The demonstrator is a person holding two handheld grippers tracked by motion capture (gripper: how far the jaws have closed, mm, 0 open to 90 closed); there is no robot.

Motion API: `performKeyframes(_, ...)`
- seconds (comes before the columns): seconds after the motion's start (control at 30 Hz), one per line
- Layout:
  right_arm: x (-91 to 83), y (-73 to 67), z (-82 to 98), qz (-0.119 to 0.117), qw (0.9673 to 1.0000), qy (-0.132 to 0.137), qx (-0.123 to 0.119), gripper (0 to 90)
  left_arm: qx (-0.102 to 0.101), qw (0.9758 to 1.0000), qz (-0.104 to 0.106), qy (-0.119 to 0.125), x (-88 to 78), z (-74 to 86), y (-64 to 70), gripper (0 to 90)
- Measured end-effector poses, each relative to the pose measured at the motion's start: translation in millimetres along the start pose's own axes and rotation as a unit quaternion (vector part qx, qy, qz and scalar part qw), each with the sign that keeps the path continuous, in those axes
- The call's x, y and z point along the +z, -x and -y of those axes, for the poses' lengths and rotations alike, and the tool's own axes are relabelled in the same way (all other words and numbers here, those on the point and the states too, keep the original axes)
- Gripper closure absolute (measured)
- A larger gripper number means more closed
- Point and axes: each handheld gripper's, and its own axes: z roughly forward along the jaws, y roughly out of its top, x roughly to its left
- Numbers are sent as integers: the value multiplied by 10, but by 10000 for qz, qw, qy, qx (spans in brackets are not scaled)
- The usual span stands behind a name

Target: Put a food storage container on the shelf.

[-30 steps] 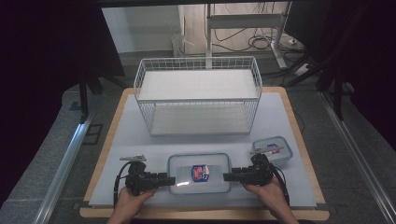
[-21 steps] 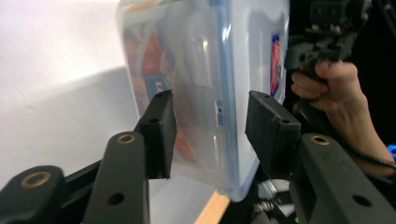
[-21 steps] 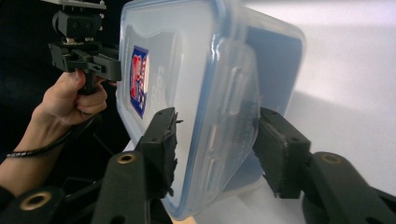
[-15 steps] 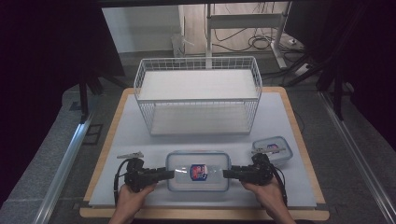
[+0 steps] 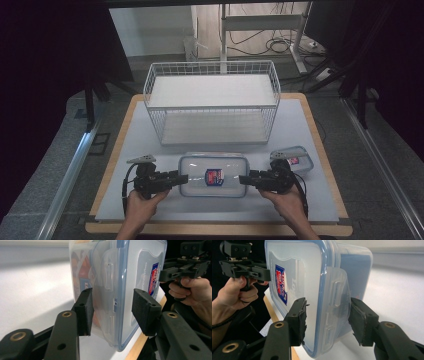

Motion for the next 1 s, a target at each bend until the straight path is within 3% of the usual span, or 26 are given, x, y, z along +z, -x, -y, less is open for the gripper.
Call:
performKeyframes(0.37,-107,-80,-263,70,9992,269,-278,495,281,9993,-87,227,-95,-284,132,525)
performKeyframes(0.6,-199,-177,-585,46,9975,500,-493,495,563,9974,-184,400,-242,-653,252,523)
performKeyframes(1.0,-289,-259,-1162,33,9952,756,-616,495,684,9954,-242,623,-390,-1200,308,521)
